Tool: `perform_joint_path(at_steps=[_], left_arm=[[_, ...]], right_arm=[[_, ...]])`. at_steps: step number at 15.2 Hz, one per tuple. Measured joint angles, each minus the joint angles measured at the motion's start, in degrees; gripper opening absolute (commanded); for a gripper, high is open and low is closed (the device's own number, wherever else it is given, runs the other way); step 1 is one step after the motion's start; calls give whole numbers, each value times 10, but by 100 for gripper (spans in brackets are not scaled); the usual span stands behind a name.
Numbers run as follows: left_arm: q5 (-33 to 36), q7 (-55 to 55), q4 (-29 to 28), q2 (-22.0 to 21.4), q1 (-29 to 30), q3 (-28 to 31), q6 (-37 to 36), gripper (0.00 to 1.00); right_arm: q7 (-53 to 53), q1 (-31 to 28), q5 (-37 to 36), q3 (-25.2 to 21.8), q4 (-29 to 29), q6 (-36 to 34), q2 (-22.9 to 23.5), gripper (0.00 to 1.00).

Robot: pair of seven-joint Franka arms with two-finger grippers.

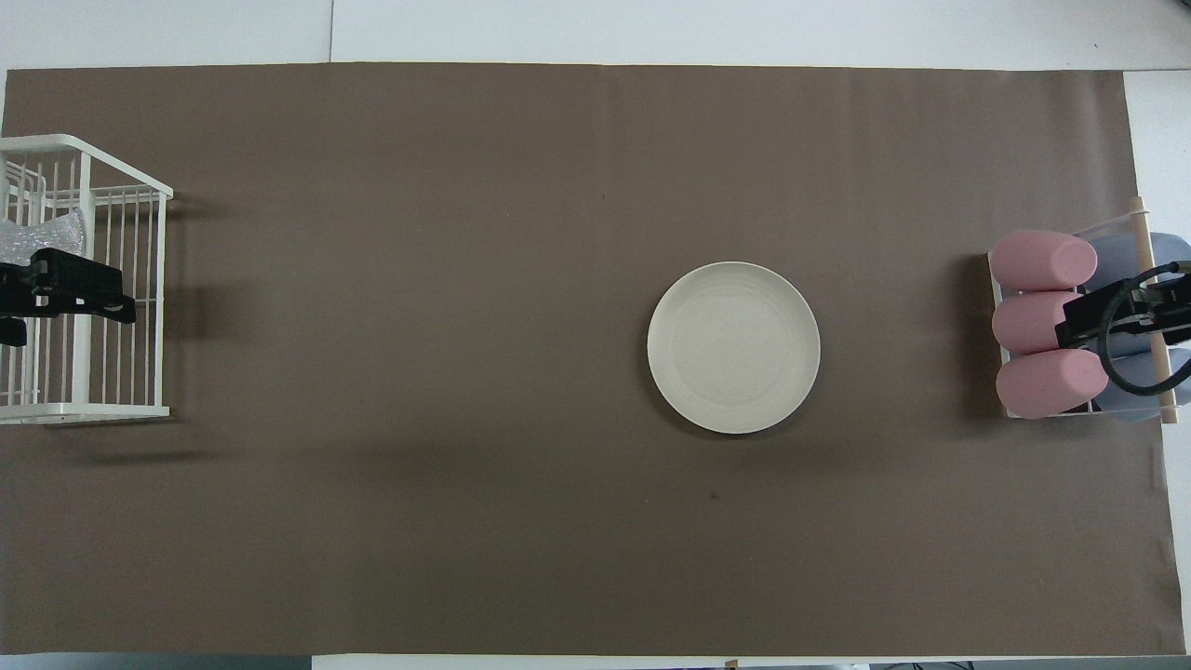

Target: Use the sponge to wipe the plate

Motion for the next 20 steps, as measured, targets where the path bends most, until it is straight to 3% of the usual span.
perform_joint_path(at_steps=[17, 20], left_arm=[[0, -28, 0, 0, 0, -1, 2, 100], [28, -30, -3, 0, -1, -4, 2, 100]], right_arm=[[0, 0, 0, 0, 0, 0, 0, 100], [0, 0, 0, 0, 0, 0, 0, 100]])
